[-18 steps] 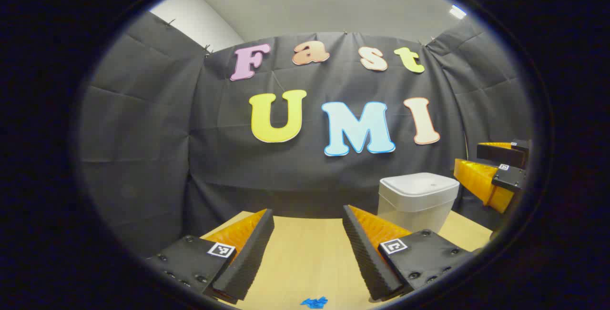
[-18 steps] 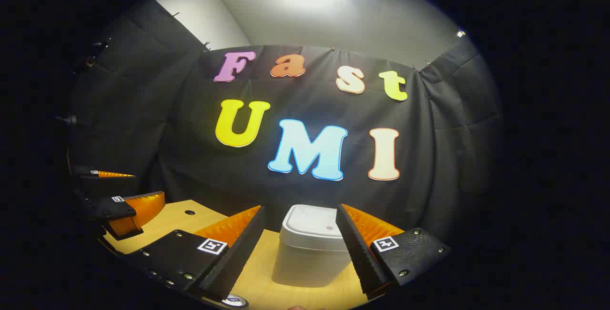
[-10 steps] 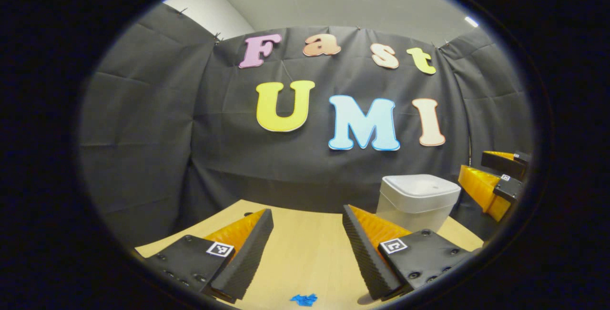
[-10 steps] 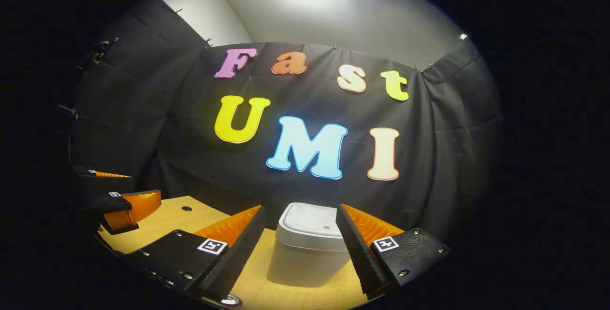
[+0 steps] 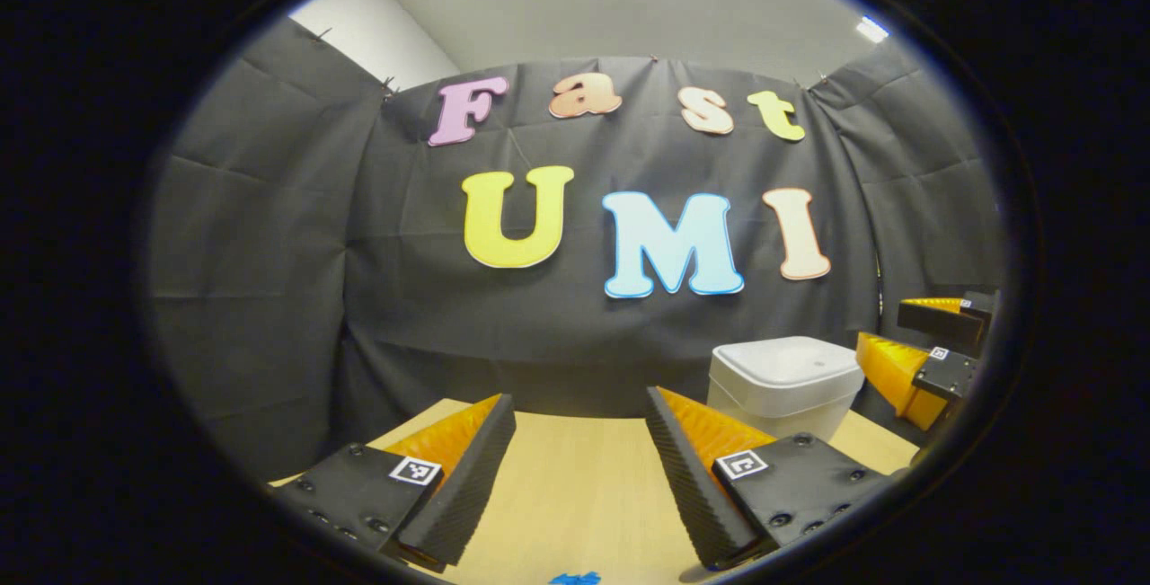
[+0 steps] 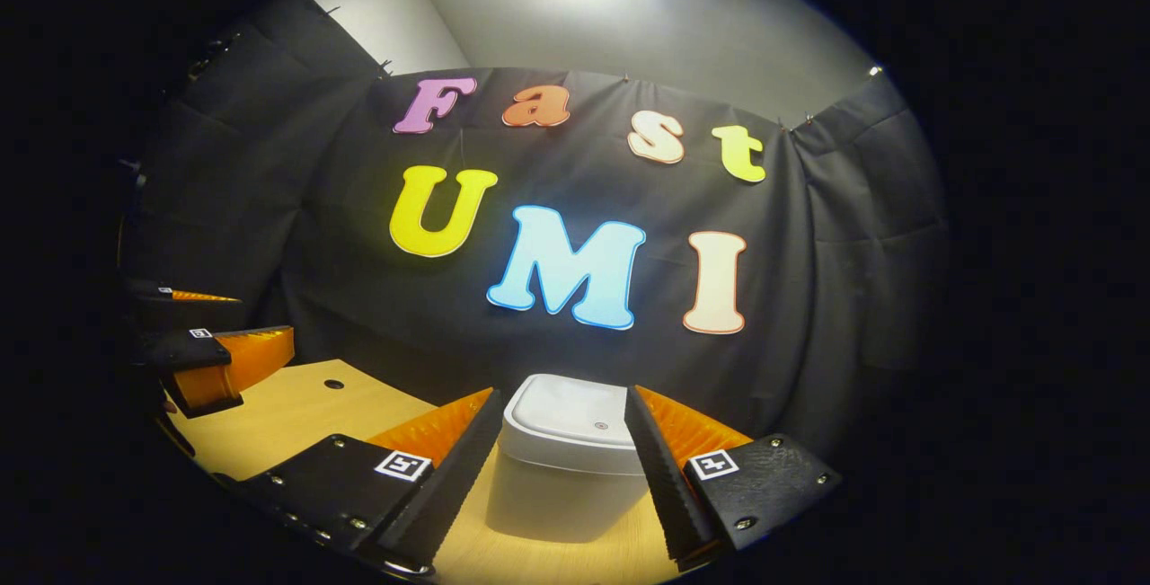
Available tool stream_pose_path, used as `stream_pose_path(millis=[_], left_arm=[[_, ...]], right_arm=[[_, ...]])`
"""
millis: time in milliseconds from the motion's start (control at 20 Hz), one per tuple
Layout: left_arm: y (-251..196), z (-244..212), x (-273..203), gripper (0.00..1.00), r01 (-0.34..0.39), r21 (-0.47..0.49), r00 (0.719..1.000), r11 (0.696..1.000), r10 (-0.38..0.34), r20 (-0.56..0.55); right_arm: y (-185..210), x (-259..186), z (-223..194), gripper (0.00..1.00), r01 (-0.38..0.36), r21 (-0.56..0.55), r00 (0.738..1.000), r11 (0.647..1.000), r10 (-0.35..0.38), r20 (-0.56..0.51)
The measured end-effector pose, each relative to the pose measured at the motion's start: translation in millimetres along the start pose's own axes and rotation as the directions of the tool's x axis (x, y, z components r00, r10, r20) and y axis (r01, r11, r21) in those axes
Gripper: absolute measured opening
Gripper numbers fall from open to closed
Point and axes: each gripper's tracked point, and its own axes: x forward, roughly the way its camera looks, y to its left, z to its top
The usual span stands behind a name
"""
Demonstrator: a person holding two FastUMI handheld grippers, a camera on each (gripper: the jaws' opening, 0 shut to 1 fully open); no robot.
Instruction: Press the lid of the desktop garbage bin to open it, pick up the crumpled paper on the desktop and throw it into the bin, then pick up the pop can on the desktop and drop it into the bin, and finally close the garbage bin lid.
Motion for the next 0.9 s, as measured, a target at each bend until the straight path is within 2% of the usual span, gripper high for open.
stream_pose_path(millis=[150, 250, 300, 500, 550, 650, 700, 750, 800, 900], left_arm=[[-0.3, 5.4, 0.6, 0.98, 0.01, 0.002, 1.0, 1.0, -0.01, 0.016], [-3.2, 4.1, 0.0, 0.98, 0.027, -0.004, 1.0, 1.0, -0.027, 0.013], [-5.5, 1.7, -0.1, 0.98, 0.035, 0.004, 0.999, 0.999, -0.035, 0.007], [-10.9, -5.7, 3.9, 0.95, 0.052, 0.03, 0.999, 0.998, -0.052, -0.01], [-10.7, -7.5, 5.7, 0.95, 0.052, 0.028, 0.999, 0.998, -0.051, -0.015], [-11.4, -11.3, 6.1, 0.95, 0.049, 0.022, 0.999, 0.999, -0.049, -0.022], [-10.8, -11.4, 6.6, 0.97, 0.046, 0.018, 0.999, 0.999, -0.045, -0.023], [-10.2, -11.2, 7.3, 0.98, 0.041, 0.015, 0.999, 0.999, -0.041, -0.021], [-9.9, -11.8, 7.3, 0.98, 0.038, 0.015, 0.999, 0.999, -0.038, -0.021], [-10.3, -13.2, 8.9, 0.98, 0.034, 0.012, 0.999, 0.999, -0.034, -0.024]], right_arm=[[-8.7, 6.7, -12.0, 0.86, 0.027, -0.008, 0.999, 1.0, -0.027, -0.047], [-7.4, 10.6, -21.9, 0.73, 0.017, 0.002, 0.997, 1.0, -0.017, -0.08], [-9.6, 12.6, -25.8, 0.7, 0.024, -0.002, 0.995, 1.0, -0.024, -0.094], [-17.0, 24.0, -33.1, 0.4, 0.064, 0.016, 0.991, 0.998, -0.061, -0.117], [-20.3, 26.6, -33.8, 0.28, 0.079, 0.02, 0.99, 0.997, -0.077, -0.118], [-17.9, 37.1, -38.1, 0.17, 0.074, 0.034, 0.99, 0.997, -0.07, -0.123], [-25.2, 44.2, -42.2, 0.17, 0.112, 0.031, 0.984, 0.993, -0.107, -0.139], [-29.1, 44.7, -44.4, 0.0, 0.108, 0.051, 0.984, 0.993, -0.1, -0.145], [-27.2, 50.2, -46.8, 0.02, 0.104, 0.081, 0.984, 0.991, -0.091, -0.151], [-23.3, 62.0, -51.6, 0.01, 0.078, 0.125, 0.985, 0.989, -0.057, -0.162]])
